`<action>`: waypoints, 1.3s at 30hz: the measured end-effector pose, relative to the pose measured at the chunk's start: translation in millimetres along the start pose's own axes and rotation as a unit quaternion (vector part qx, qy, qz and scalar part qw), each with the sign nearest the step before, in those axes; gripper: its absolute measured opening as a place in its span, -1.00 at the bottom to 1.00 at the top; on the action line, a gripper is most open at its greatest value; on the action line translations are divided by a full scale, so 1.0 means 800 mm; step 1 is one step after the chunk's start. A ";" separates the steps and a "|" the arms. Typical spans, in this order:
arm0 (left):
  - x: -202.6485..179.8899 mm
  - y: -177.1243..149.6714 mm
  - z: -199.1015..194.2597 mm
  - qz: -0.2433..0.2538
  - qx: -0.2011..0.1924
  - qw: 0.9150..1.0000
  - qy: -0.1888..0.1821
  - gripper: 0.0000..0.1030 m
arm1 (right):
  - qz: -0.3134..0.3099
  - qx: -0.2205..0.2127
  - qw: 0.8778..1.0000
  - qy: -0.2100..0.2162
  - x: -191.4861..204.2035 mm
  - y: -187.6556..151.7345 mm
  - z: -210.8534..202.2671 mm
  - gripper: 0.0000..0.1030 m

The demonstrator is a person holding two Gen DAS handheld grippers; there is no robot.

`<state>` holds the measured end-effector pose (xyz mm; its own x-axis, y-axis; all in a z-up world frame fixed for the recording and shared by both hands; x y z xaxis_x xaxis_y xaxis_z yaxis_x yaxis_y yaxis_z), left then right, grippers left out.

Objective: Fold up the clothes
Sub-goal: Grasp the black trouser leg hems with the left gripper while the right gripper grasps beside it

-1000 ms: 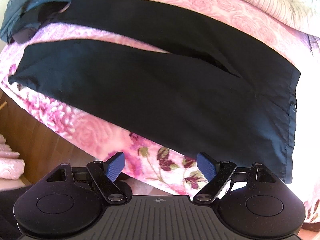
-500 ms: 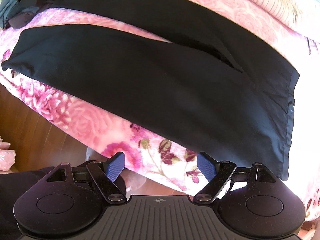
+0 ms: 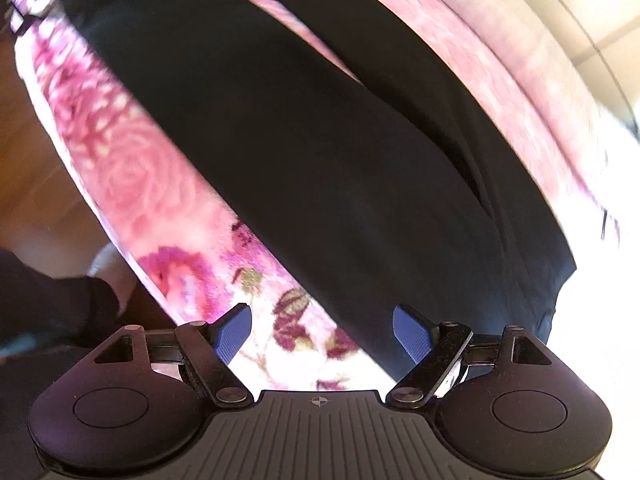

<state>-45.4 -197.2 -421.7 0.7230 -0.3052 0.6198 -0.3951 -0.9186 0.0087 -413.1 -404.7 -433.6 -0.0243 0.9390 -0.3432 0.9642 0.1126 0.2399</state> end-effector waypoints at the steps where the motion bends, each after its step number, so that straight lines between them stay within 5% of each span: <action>1: 0.002 -0.003 0.006 0.002 0.002 1.000 0.005 -0.48 | -0.012 -0.008 1.000 -0.006 0.002 -0.002 0.004 0.58; 3: 0.006 -0.007 0.016 0.007 0.005 1.000 0.006 -0.90 | -0.026 -0.022 0.999 -0.020 0.002 -0.009 0.012 0.58; 13: 0.016 -0.002 0.031 -0.012 0.027 1.000 -0.004 -0.83 | -0.117 -0.017 0.981 -0.153 -0.089 -0.128 0.074 0.55; 25: 0.008 0.017 0.043 -0.030 0.107 0.993 0.036 -0.87 | -0.185 -0.076 0.968 -0.154 -0.169 -0.220 0.132 0.26; 31: 0.008 0.021 0.050 -0.019 0.135 0.990 0.042 -0.87 | -0.193 -0.052 0.959 -0.200 -0.233 -0.251 0.163 -0.05; 34: 0.019 0.020 0.046 -0.027 0.147 0.988 0.026 -0.96 | -0.209 -0.034 0.959 -0.187 -0.249 -0.263 0.166 -0.77; 35: 0.028 0.021 0.039 -0.024 0.147 0.989 0.025 -0.97 | -0.210 -0.027 0.961 -0.180 -0.254 -0.265 0.166 -0.87; 39: 0.090 0.023 -0.010 -0.014 0.128 0.991 0.037 -0.97 | -0.193 -0.041 0.967 -0.164 -0.280 -0.243 0.128 -0.95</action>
<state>-5.2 -233.8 -370.5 0.6838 -0.2685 0.6785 -0.2117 -0.9629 -0.1676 -568.1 -669.8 -496.4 -0.2793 0.6703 -0.6875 0.8759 0.4712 0.1036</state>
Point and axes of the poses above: each gripper's, at about its wrist camera, not at the fingertips, and z roughly the way its jaws point, x to its left, y to its top, the point moved 9 cm from there along z, roughly the way its jaws point, and after that the axes turned 4 degrees about z, right-handed, at the moved point
